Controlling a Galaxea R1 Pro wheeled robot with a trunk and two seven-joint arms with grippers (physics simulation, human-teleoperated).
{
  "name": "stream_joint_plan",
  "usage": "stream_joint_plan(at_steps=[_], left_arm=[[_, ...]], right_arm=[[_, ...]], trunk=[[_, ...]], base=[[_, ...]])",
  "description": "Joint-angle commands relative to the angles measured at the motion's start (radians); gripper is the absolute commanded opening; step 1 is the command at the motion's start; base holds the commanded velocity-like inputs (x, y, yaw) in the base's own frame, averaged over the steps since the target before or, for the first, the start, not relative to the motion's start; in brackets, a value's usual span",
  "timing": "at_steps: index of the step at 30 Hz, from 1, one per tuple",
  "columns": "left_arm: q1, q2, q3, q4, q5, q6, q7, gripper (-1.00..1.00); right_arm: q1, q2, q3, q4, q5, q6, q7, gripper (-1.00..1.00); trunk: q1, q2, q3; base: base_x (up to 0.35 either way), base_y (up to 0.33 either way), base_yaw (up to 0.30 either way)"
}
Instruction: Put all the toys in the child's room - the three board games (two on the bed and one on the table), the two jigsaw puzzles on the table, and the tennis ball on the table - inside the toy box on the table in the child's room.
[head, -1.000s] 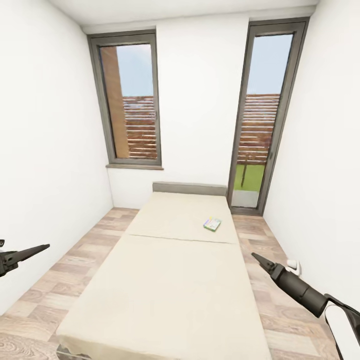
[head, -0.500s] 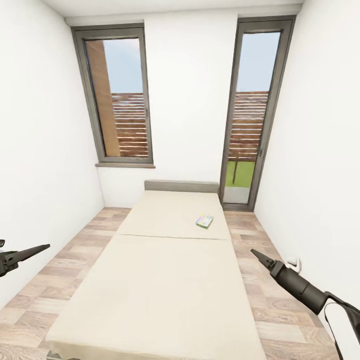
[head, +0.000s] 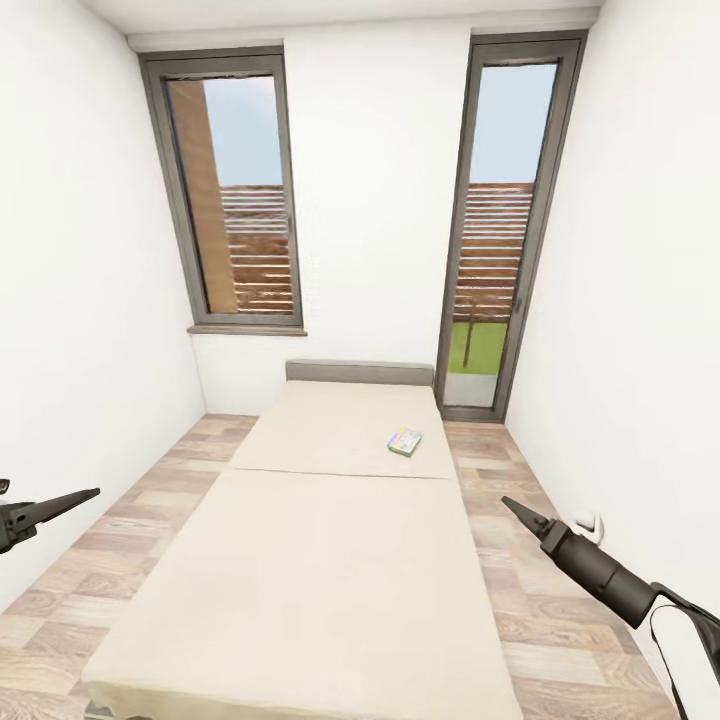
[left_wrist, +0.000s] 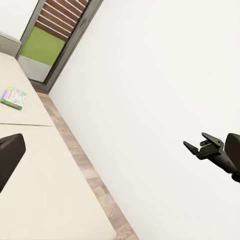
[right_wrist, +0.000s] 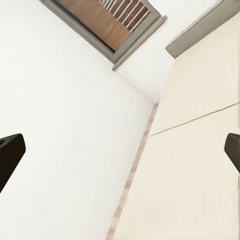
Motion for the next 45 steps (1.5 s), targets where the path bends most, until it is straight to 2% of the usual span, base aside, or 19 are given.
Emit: stream_joint_plan(at_steps=[1,8,17,45], left_arm=[[0.000,0.000,0.000,0.000,-0.002,0.011,-0.004,1.00],[0.000,0.000,0.000,0.001,-0.002,0.011,-0.004,1.00],[0.000,0.000,0.000,0.001,-0.002,0.011,-0.004,1.00],[0.000,0.000,-0.001,0.000,-0.002,0.011,-0.004,1.00]], right_arm=[[0.000,0.000,-0.002,0.000,-0.003,0.007,0.002,1.00],[-0.001,-0.001,0.000,-0.002,-0.005,-0.017,0.008,1.00],[-0.002,-0.004,-0.002,-0.001,-0.001,-0.050,0.099,1.00],[-0.002,0.000,0.002,-0.001,0.007,-0.057,0.103,1.00]], trunk=[[0.000,-0.001,0.000],[0.000,-0.001,0.004],[0.000,-0.001,0.017],[0.000,-0.001,0.024]], base=[[0.000,-0.238,0.000],[0.000,-0.278,0.077],[0.000,-0.301,0.127],[0.000,-0.252,0.273]])
